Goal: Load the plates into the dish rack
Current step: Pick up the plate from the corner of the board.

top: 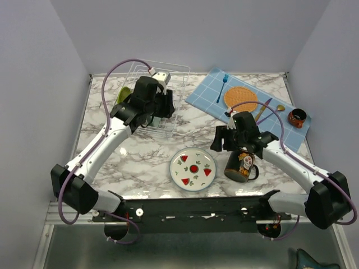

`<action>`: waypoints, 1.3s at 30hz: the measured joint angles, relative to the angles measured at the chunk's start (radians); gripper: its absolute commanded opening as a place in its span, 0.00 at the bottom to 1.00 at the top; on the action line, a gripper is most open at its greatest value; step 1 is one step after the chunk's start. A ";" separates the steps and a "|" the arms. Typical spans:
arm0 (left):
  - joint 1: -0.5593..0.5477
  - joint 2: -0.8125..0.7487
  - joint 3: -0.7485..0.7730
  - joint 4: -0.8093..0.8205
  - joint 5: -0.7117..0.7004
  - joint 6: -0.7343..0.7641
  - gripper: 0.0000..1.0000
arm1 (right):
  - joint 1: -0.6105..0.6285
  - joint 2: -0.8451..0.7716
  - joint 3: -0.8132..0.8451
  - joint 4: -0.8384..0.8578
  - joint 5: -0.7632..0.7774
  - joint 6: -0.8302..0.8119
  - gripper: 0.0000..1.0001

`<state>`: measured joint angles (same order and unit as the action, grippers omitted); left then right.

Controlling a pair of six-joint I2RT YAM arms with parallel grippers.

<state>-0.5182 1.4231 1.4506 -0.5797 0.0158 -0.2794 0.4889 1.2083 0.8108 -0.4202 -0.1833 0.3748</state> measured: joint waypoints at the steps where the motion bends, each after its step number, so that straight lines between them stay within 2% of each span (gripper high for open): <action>1: -0.003 -0.023 -0.049 0.016 0.023 -0.018 0.54 | 0.000 0.007 0.000 0.001 -0.009 -0.003 0.71; 6: -0.026 -0.136 -0.296 0.095 0.126 -0.139 0.54 | 0.000 0.057 -0.002 0.012 -0.051 -0.011 0.69; 12: -0.076 -0.211 -0.457 0.153 0.169 -0.239 0.54 | 0.000 0.111 -0.027 0.045 -0.099 -0.008 0.64; 26: -0.108 -0.206 -0.491 0.215 0.180 -0.290 0.54 | 0.003 0.220 -0.031 0.064 -0.137 -0.010 0.50; 32: -0.111 -0.186 -0.491 0.219 0.181 -0.290 0.54 | 0.008 0.249 -0.044 0.082 -0.140 -0.010 0.47; 34: -0.111 -0.181 -0.491 0.220 0.182 -0.290 0.54 | 0.008 0.258 -0.044 0.086 -0.140 -0.010 0.42; 39: -0.111 -0.168 -0.477 0.221 0.185 -0.290 0.54 | 0.008 0.270 -0.046 0.090 -0.140 -0.010 0.37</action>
<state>-0.6289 1.2552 0.9737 -0.3584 0.2005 -0.5694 0.4965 1.4784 0.7647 -0.3302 -0.3233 0.3645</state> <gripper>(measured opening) 0.536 0.400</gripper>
